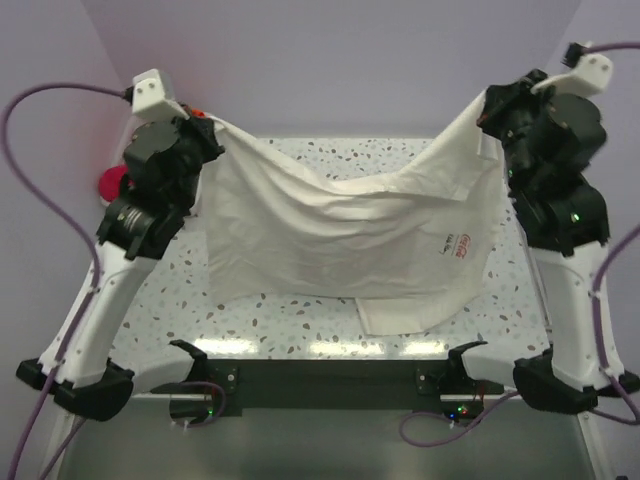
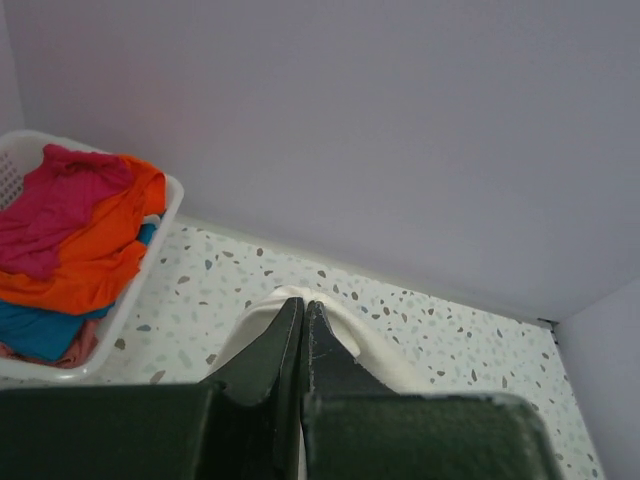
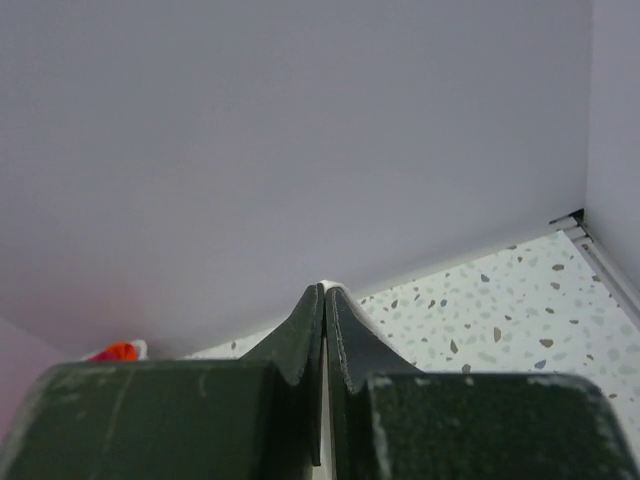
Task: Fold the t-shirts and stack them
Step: Flatten the tshirt out
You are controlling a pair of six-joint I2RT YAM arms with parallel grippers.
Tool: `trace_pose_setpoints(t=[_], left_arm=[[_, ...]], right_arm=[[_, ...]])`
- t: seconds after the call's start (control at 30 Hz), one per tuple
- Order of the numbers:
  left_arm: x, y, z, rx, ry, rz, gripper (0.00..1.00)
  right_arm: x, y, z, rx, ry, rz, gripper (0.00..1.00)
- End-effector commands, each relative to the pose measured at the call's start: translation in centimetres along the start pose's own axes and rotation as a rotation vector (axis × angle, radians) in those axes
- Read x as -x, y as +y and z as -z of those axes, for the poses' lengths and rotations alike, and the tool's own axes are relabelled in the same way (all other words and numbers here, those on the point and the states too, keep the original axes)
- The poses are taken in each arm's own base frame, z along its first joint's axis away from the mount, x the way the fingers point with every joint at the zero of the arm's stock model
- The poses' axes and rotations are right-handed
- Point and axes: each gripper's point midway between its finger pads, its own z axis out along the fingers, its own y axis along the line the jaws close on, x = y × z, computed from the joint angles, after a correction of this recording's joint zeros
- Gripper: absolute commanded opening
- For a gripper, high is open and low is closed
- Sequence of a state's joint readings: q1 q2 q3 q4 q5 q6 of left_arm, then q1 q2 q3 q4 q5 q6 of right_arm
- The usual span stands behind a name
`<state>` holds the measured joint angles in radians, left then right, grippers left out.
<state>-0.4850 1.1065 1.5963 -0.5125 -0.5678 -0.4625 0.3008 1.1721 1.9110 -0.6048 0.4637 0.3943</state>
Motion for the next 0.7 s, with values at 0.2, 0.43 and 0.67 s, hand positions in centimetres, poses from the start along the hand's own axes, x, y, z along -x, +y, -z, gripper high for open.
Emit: trace_pose_setpoints(t=[0.2, 0.43, 0.67], left_arm=[[-2.4, -3.9, -16.7, -0.187, -0.023, -0.016, 0.0], [9.1, -7.5, -22.3, -0.401, -0.263, 0.042, 0.0], [11.0, -4.2, -21.7, -0.431, -0.33, 0.082, 0.0]], right_arm=[[-7.8, 6.8, -16.2, 0.169, 0.07, 0.078, 0.0], [1.1, 8.8, -19.2, 0.204, -0.214, 0.015, 0.0], [5.5, 6.4, -17.2, 0.184, -0.339, -0.02, 0.0]])
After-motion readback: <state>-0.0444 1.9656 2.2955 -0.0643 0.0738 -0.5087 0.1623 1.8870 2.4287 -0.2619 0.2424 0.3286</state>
